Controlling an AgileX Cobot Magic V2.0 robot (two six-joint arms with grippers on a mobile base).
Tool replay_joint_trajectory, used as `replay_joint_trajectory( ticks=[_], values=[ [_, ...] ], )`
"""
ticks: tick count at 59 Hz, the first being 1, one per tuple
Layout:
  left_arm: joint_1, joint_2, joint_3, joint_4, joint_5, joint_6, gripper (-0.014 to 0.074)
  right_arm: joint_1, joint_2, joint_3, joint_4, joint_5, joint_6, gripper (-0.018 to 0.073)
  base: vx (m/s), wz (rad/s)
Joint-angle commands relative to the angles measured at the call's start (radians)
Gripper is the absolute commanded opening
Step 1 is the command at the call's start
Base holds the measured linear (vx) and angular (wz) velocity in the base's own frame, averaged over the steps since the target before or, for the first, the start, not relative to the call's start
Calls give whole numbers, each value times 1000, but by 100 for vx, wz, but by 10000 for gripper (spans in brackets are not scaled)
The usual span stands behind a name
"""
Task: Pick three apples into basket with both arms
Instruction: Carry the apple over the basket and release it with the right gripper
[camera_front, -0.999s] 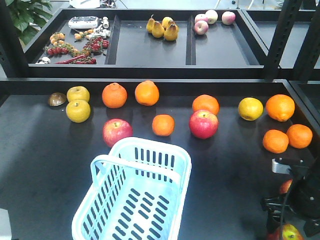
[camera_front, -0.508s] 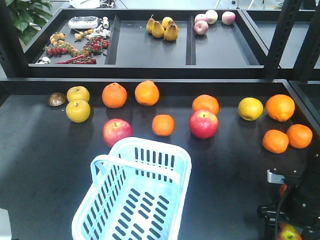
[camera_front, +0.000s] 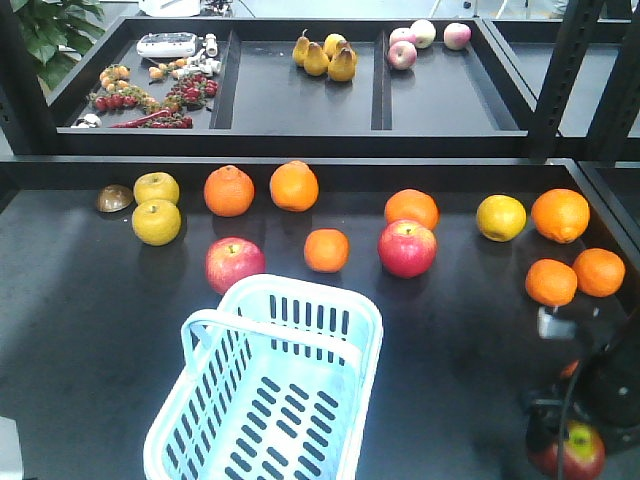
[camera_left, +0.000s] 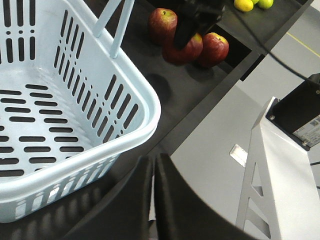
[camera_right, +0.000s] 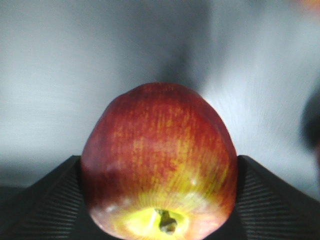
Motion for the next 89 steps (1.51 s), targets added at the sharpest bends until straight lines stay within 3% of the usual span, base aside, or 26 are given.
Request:
replay_joint_trajectory(
  ticks=[1,14,24,32,46,69,77,89],
  values=[
    [0,2,-24,20,8,-2,-6,3,-157,-15,79,65,-75,-13,0,0],
    [0,2,-24,20,8,-2,-6,3,-478,-15,276,230,-193,-5,0,0],
    [0,2,-24,20,8,-2,-6,3,-703,-3,546,377,-269,-5,0,0],
    [0,2,-24,20,8,-2,-6,12,-823,38,678,419,-278,-5,0,0],
    [0,2,-24,18,8,-2,-6,190,-862,81,704,369,-208,-5,0,0],
    [0,2,-24,18,8,-2,-6,638,-544,42,688,-31,-239,-5,0,0],
    [0,2,-24,18,8,-2,-6,699,-461,21,676,-197,-244,-1,0,0],
    [0,2,-24,18,8,-2,-6,701,-382,20,723,-299,-332,78,0,0]
  ],
)
